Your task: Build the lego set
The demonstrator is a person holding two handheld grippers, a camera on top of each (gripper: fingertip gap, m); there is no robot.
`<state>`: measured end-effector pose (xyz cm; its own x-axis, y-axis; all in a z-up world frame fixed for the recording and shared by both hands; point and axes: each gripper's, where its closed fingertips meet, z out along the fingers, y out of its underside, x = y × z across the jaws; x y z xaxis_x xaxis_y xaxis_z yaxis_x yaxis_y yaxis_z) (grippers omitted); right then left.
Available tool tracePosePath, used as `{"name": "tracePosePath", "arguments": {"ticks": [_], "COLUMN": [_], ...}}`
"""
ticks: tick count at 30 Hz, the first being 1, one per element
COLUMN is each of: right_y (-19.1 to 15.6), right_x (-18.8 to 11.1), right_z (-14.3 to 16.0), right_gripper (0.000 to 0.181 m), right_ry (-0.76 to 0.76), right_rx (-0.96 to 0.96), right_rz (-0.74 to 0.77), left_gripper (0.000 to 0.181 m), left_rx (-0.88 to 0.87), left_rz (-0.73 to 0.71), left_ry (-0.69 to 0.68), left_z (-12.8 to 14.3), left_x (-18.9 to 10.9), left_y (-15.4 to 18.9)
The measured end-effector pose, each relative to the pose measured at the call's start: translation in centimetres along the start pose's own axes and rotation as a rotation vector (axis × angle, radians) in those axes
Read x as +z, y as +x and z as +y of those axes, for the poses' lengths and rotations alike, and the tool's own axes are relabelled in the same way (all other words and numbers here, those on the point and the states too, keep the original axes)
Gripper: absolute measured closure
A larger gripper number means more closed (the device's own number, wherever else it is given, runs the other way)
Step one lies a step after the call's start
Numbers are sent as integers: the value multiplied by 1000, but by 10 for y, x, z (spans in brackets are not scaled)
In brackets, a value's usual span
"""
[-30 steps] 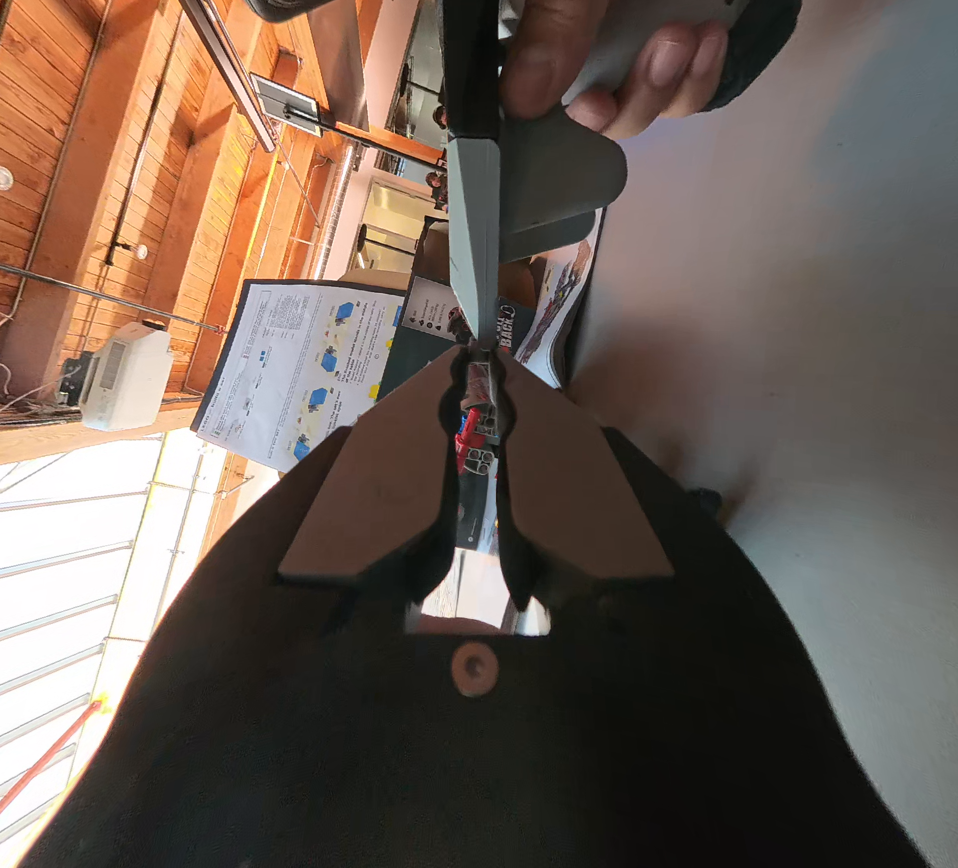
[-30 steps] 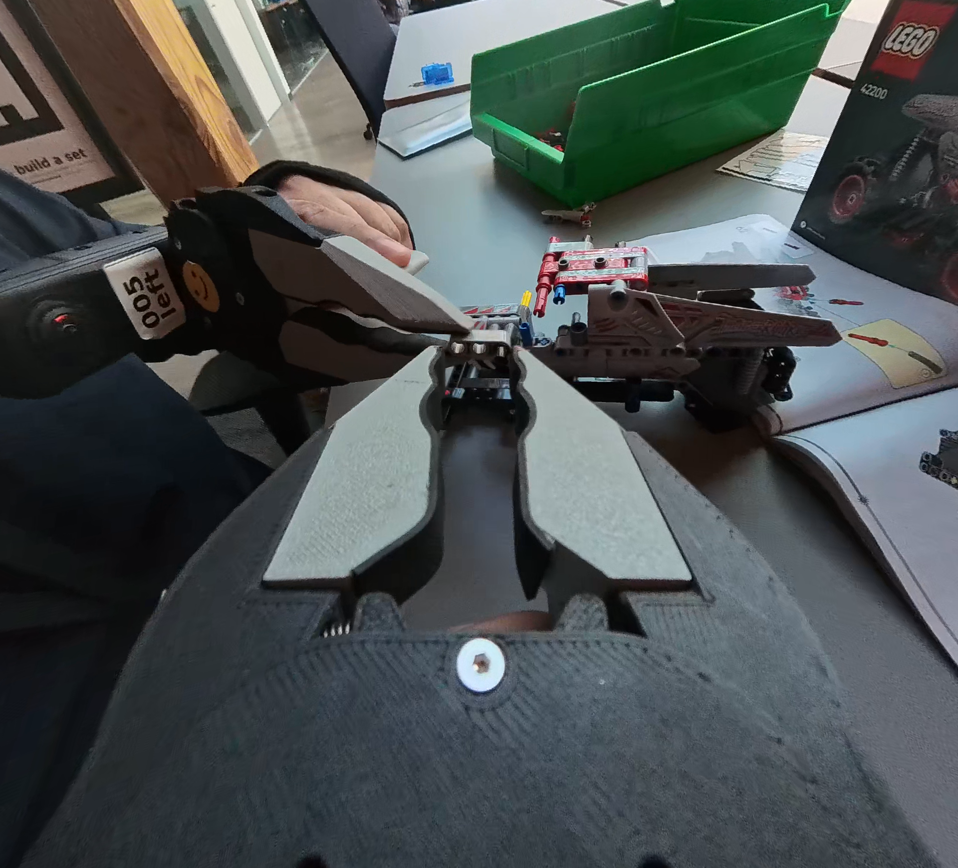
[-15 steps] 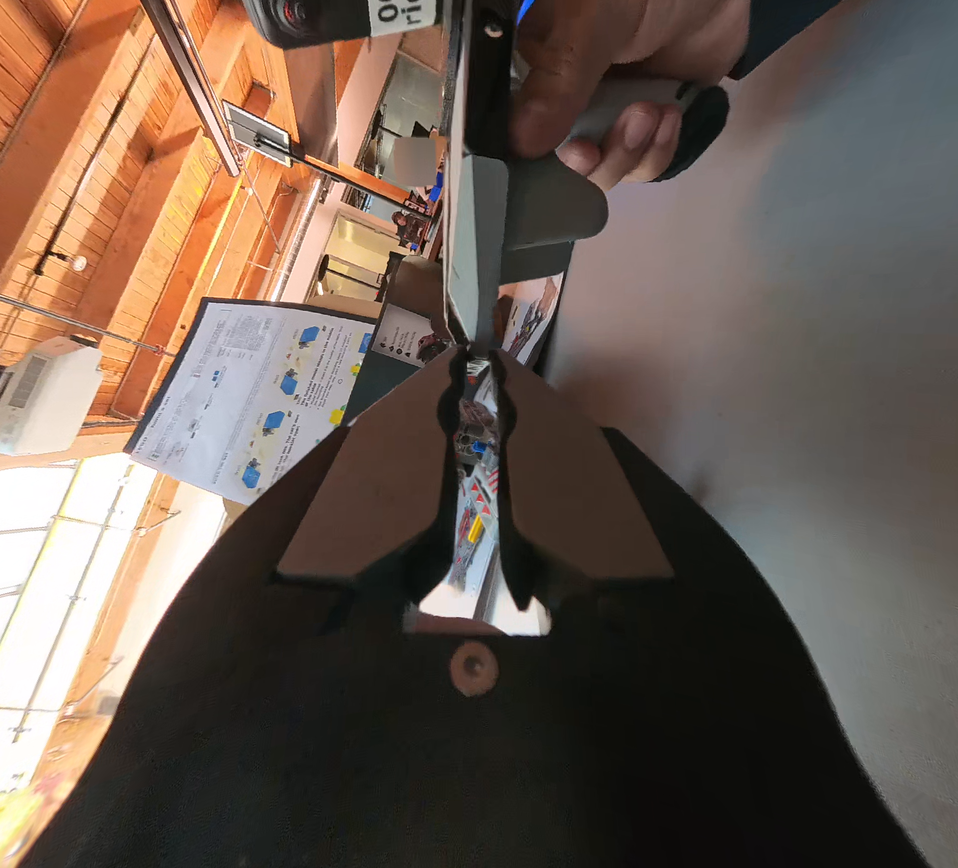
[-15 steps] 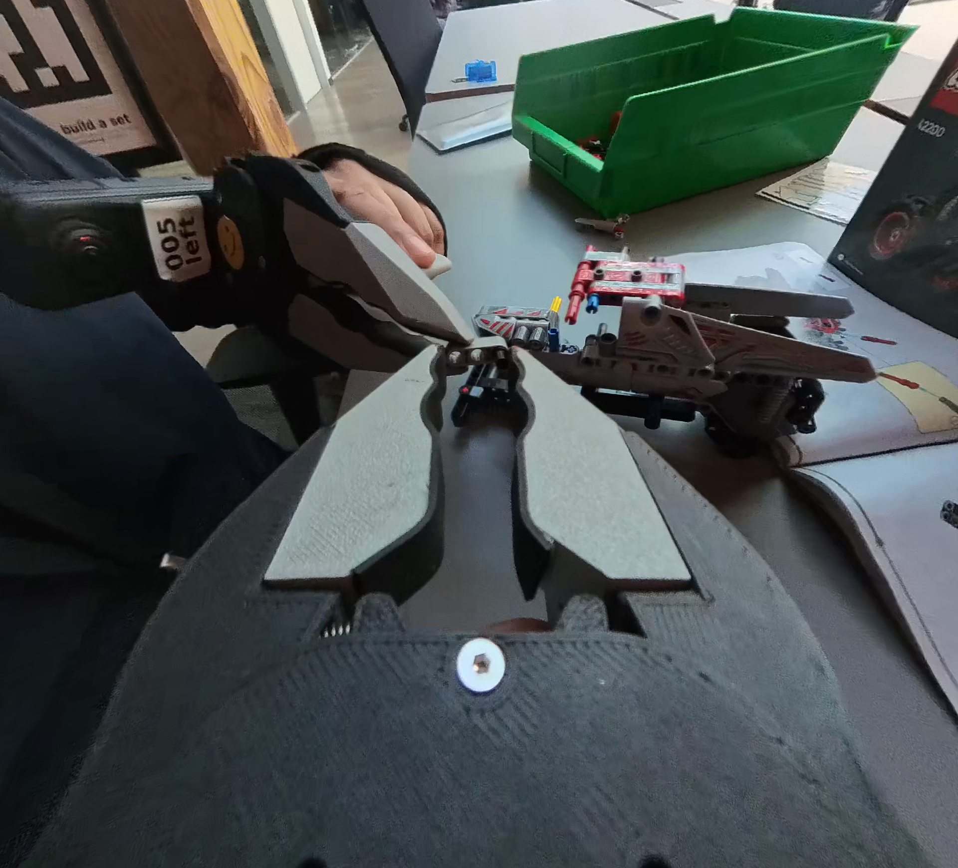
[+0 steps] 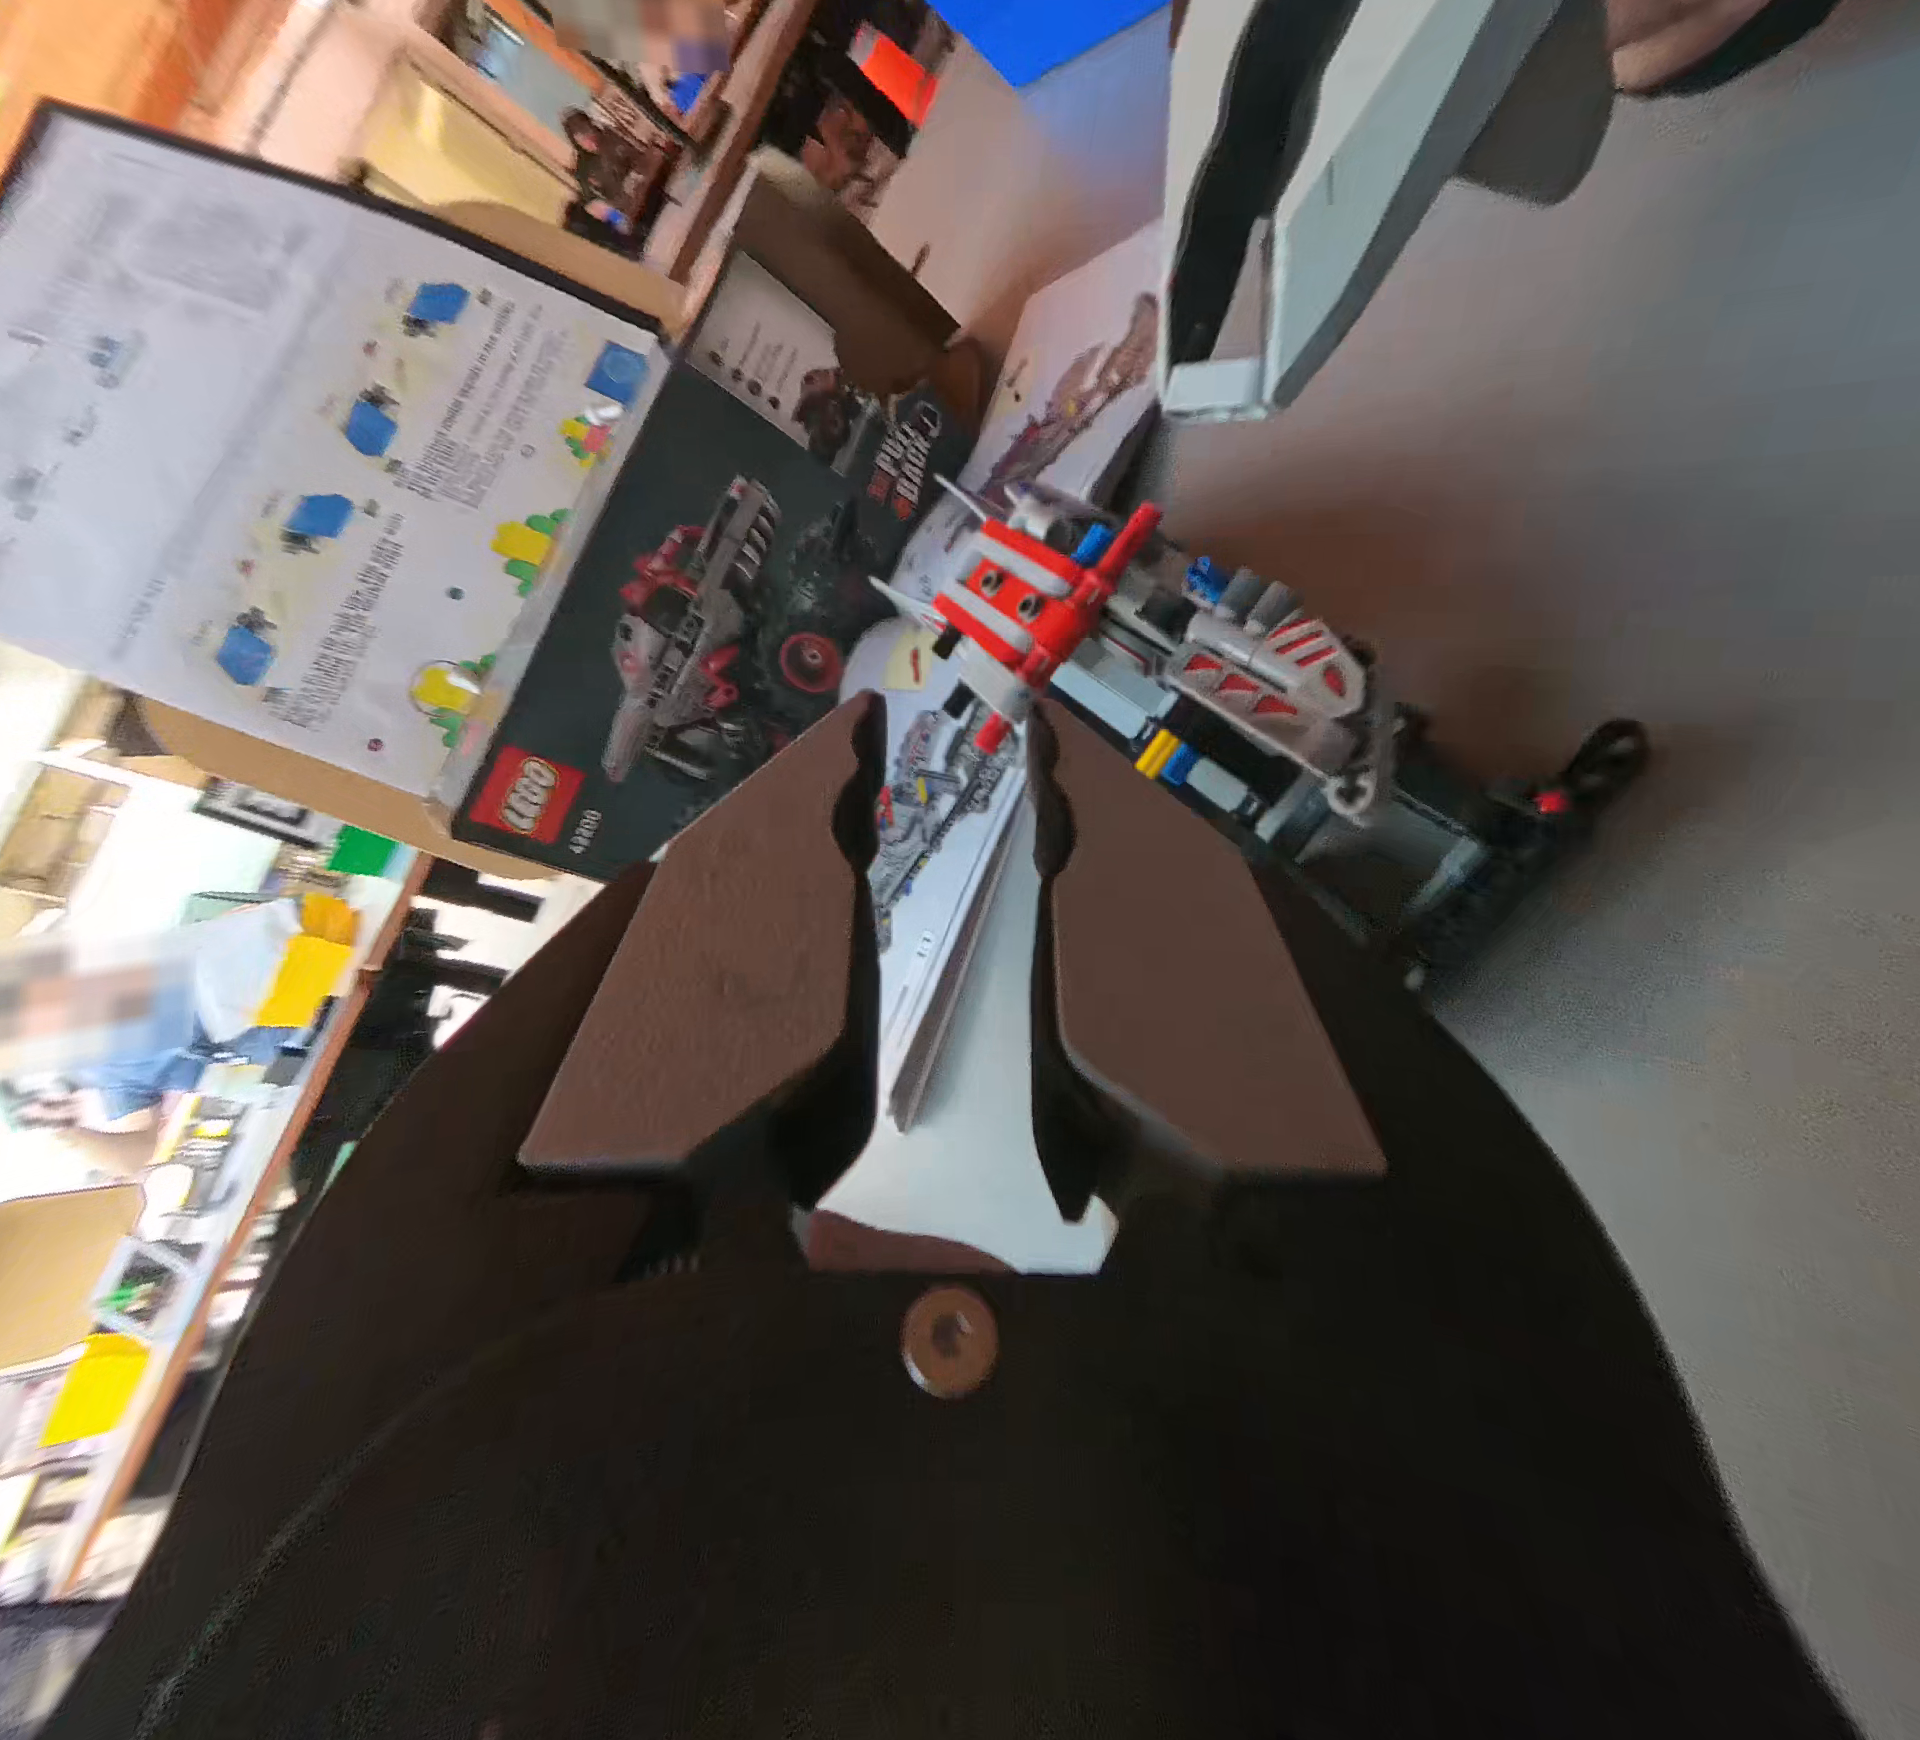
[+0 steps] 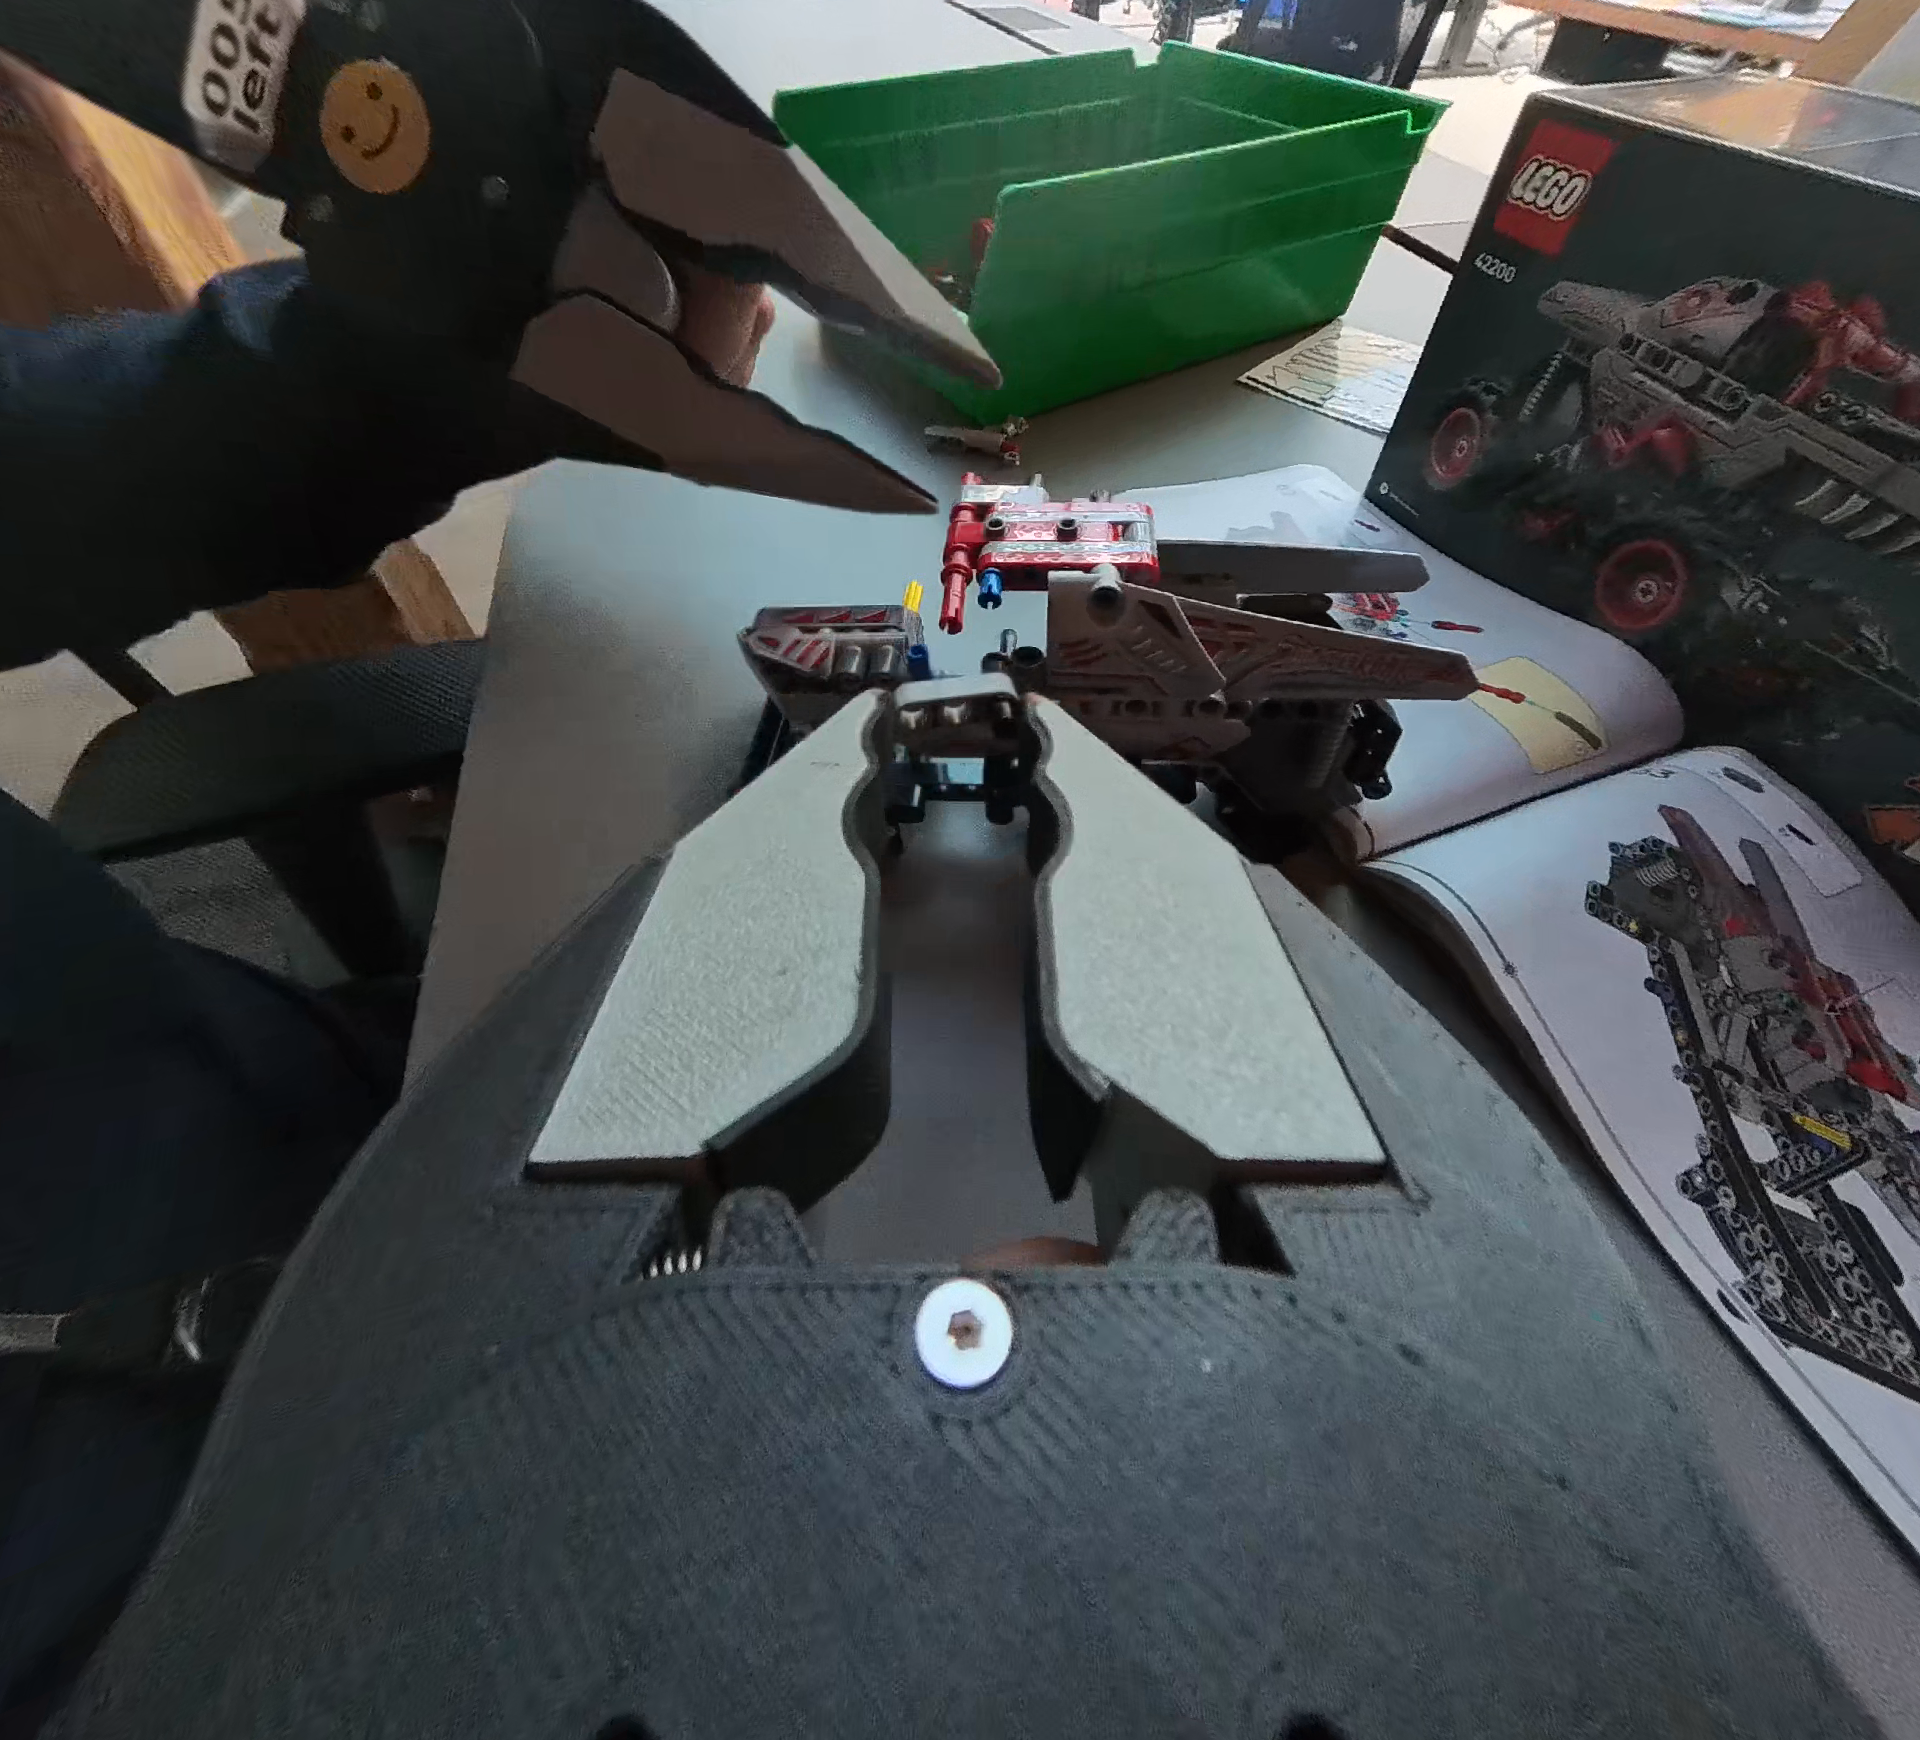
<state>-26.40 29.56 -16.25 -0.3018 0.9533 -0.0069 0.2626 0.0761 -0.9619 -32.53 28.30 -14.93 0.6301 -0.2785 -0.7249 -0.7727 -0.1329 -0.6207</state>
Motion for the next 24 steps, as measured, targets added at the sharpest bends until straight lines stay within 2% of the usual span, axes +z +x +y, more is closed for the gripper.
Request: {"name": "tracePosePath", "arguments": {"ticks": [8,12,15,19,24], "right_y": [12,15,14,16,13], "right_x": [-14,-21,-24,-28,-30], "right_z": [13,8,11,22,8], "right_gripper": [160,161,161,160,160], "right_ry": [-4,47,39,-41,34], "right_rx": [30,69,89,43,65], "right_rz": [-28,-86,-125,-109,-116], "left_gripper": [159,163,158,154,153], "left_rx": [-166,-184,-165,-169,-218], "left_rz": [273,291,300,307,292], "left_ry": [81,112,118,130,151], "left_z": [-1,-12,-21,-26,-26], "left_x": [15,15,15,12,11], "left_y": [15,20,30,37,29]}}
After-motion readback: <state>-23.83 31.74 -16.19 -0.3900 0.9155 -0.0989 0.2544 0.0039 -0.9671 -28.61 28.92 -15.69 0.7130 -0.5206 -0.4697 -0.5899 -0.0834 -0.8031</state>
